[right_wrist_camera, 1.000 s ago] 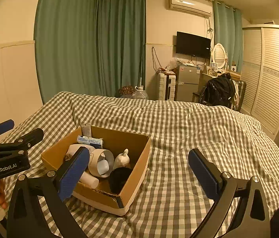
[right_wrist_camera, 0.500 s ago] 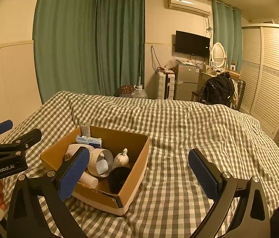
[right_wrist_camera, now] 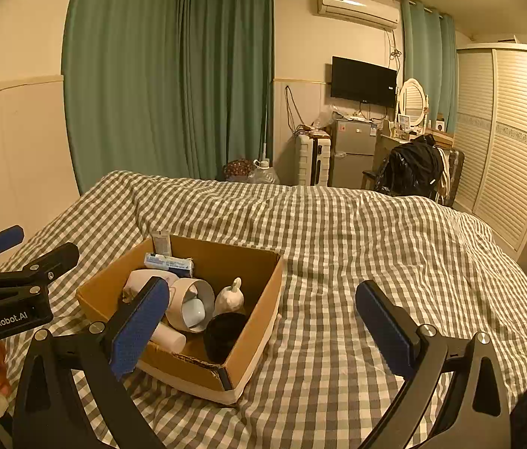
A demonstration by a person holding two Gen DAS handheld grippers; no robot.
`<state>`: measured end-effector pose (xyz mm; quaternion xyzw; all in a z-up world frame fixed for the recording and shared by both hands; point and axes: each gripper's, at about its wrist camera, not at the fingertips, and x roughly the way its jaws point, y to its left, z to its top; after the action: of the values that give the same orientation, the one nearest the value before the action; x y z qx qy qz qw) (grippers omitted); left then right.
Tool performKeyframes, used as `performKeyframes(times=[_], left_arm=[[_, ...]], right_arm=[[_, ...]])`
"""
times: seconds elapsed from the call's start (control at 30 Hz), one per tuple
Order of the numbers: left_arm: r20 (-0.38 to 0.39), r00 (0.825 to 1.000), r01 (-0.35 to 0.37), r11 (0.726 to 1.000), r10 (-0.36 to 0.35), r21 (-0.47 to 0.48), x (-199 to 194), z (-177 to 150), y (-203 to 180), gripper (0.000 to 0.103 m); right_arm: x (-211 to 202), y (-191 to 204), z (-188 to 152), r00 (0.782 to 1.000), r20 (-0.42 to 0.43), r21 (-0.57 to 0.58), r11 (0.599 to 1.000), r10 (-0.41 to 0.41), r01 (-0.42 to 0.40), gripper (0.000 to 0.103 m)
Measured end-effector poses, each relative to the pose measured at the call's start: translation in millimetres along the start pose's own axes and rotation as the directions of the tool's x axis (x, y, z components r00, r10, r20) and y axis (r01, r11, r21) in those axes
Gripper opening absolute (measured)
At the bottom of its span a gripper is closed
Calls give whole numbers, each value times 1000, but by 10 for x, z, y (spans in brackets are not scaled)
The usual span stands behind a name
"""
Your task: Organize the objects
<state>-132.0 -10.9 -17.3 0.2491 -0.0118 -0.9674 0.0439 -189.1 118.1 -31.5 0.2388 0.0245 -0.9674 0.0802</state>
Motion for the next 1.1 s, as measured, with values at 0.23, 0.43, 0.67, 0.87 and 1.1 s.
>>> performKeyframes(times=[0.23, 0.43, 0.67, 0.87, 1.1], left_arm=[[1, 1000, 4, 1000, -4, 0, 10, -3, 6, 103], [-1, 1000, 5, 1000, -5, 2, 10, -2, -4, 103], [4, 1000, 7, 1000, -7, 4, -3, -10, -17, 103], [6, 1000, 5, 1000, -5, 0, -10, -5, -9, 103], [4, 1000, -2, 1000, 2, -29, -31, 16, 32, 103]], right_arm=[[18, 16, -27, 1000, -3, -1, 1000, 0, 0, 100], [17, 22, -37, 1000, -3, 0, 1000, 1, -1, 100], [14, 37, -62, 1000, -6, -1, 1000, 2, -2, 100], [9, 39, -69, 1000, -5, 0, 1000, 1, -1, 100], [13, 41, -70, 1000, -9, 0, 1000, 0, 0, 100]])
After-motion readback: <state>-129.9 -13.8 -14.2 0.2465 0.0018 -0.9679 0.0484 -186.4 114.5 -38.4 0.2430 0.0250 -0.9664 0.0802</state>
